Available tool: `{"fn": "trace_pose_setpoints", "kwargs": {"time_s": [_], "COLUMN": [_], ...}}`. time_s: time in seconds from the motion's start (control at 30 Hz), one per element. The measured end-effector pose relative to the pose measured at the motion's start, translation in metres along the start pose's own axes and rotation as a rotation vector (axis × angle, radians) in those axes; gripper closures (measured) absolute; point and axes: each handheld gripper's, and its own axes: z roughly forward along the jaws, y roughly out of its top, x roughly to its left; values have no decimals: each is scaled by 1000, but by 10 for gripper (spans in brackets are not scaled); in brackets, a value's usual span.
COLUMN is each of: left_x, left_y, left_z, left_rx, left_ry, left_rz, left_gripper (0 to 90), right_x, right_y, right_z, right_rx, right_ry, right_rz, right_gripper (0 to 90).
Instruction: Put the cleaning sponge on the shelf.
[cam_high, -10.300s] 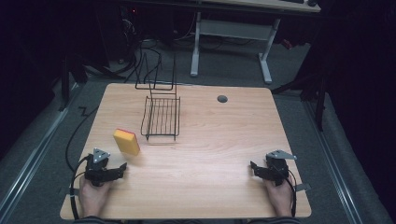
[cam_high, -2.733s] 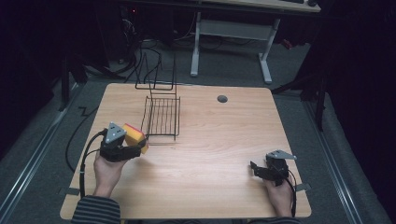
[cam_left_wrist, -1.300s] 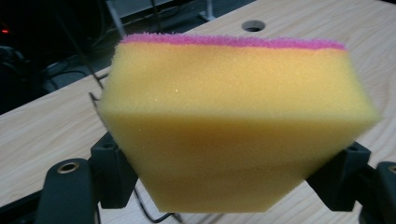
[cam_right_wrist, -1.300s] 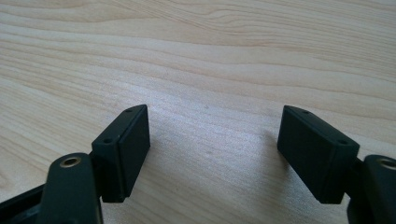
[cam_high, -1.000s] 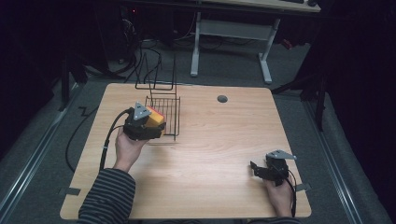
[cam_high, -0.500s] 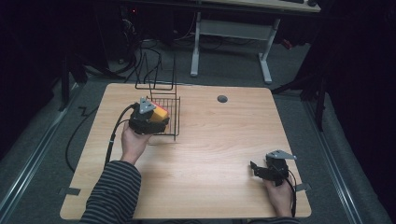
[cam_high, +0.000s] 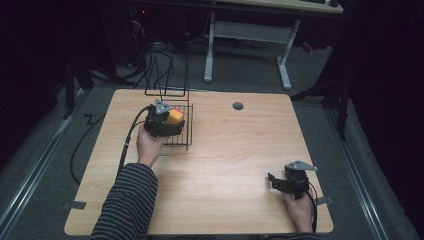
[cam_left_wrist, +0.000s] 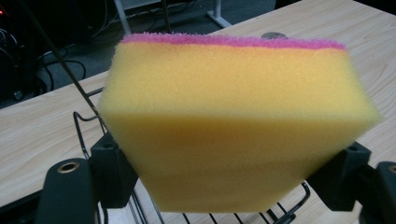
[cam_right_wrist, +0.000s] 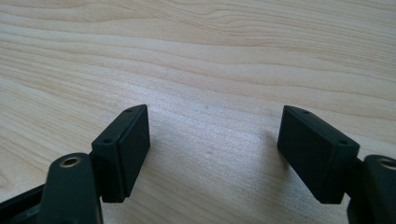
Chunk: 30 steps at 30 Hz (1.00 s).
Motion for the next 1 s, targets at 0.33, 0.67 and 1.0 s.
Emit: {"fn": "trace_pose_setpoints", "kwargs": {"time_s": [0.33, 0.67, 1.0], "left_x": [10, 19, 20], "left_y": [-1, -5, -8], "left_z": [22, 32, 38], "left_rx": [23, 35, 45], "left_ry": [11, 44, 43], "left_rz": [-60, -97, -98], "left_gripper": [235, 234, 232], "right_x": [0, 0, 0], "right_y": [0, 0, 0], "right_z": [0, 0, 0], "right_rx": [0, -1, 0], "right_ry": [0, 0, 0], "right_rz": [0, -1, 0], "right_gripper": [257, 257, 257]}}
